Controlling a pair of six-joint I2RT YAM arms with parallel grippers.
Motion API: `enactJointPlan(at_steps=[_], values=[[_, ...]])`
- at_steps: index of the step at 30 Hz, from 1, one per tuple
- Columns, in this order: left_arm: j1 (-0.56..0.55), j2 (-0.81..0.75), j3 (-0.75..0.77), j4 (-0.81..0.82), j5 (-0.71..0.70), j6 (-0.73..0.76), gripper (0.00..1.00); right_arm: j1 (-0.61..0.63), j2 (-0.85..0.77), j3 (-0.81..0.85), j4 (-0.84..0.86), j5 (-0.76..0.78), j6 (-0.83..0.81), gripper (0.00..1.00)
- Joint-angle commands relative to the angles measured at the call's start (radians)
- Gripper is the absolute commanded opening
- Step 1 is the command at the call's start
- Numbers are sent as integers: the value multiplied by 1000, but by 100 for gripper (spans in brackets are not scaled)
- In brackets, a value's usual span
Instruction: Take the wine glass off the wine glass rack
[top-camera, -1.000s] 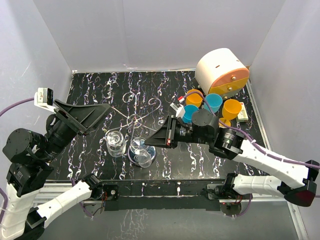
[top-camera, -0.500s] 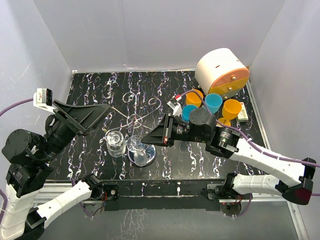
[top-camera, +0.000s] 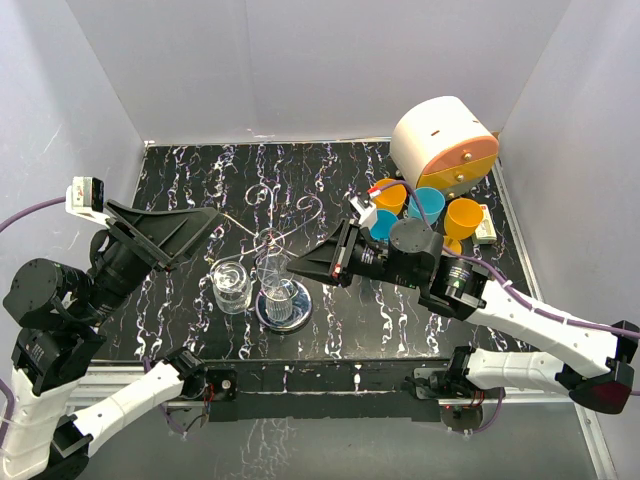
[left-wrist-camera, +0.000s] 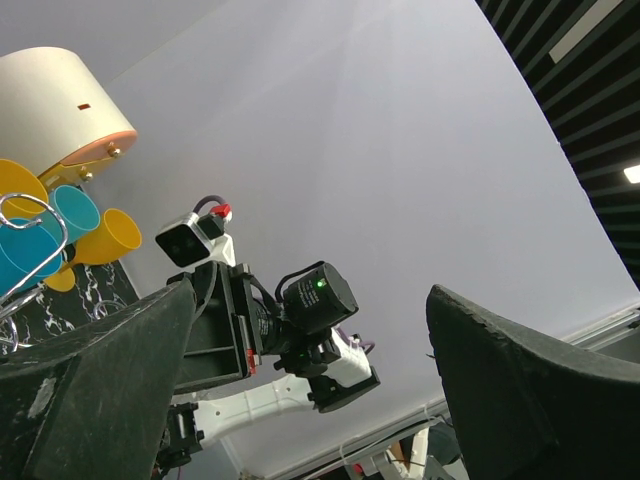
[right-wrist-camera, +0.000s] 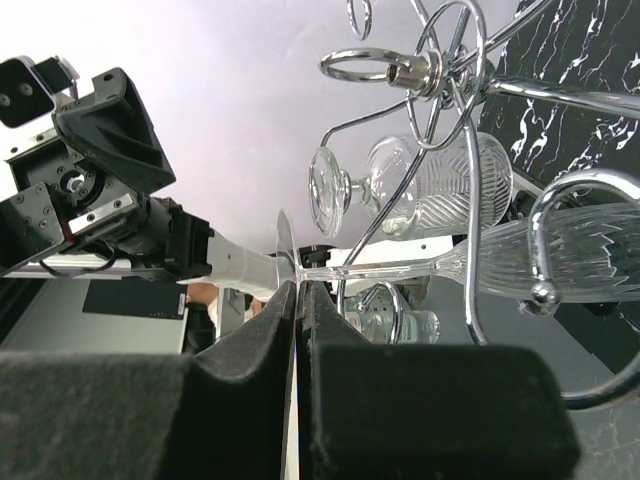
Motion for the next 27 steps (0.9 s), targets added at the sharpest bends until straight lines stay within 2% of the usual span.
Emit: enactJointPlan(at_steps=[1,17,27], values=[[1,-8,17,-3,-10,10,99,5,-24,-4,64,62,28,0],[2,-10,23,-20,-17,20,99,5,-92,-7,-59,159,24,0],[2,73,61,-39,53,20,99,4,-164,-25,-133,173,-15,0]])
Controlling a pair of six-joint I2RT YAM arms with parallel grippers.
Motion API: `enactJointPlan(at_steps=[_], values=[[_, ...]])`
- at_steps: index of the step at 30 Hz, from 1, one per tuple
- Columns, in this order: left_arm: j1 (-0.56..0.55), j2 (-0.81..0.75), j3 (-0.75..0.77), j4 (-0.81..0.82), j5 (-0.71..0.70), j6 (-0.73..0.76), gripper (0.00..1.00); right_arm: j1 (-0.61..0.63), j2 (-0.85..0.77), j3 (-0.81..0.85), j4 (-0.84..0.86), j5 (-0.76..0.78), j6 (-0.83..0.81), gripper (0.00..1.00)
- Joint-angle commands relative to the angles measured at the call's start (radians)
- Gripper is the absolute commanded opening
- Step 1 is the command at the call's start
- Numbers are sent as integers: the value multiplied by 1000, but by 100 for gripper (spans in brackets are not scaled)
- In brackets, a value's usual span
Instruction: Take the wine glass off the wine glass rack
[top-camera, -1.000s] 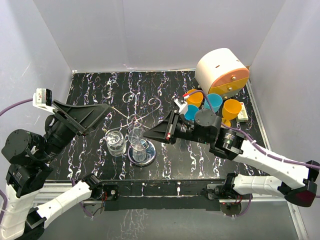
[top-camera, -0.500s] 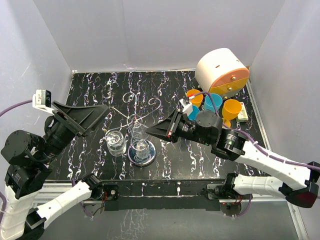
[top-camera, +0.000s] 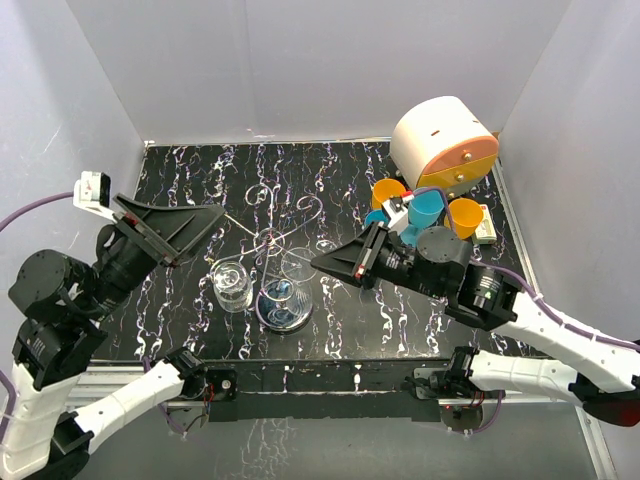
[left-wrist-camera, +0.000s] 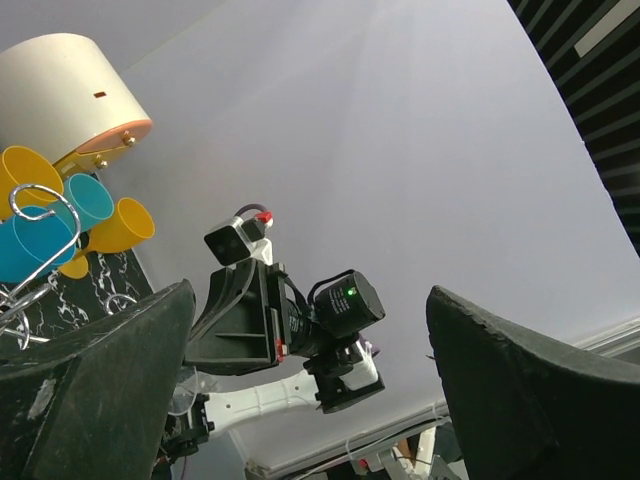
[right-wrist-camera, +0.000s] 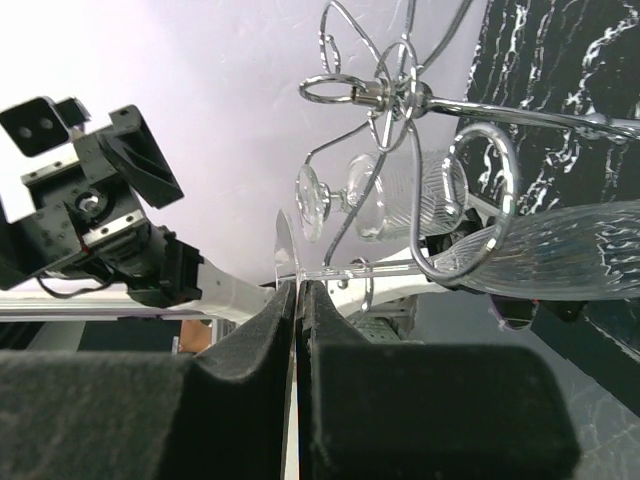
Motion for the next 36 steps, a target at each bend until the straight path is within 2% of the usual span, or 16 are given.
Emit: enactJointPlan(at_steps=[1,5,10,19,26,36], values=[[2,68,43,9,61,16,99,5,-48,-6,-26,25,-42,0],[2,123,57,31,115,15,99,5,-91,-13,-45,20,-61,0],[1,234,67,91,243,-4,98,5,-171,24,-178,109,-80,0],[1,404,90,194,468,-46,86,5,-269,98,-288,297,-91,0],[-4,473,105,222,535,-43,81,5,-236,198,-261,412,-167,0],[-67,534,106,273,560,-43,71,5,-157,263,-223,420,-236,0]])
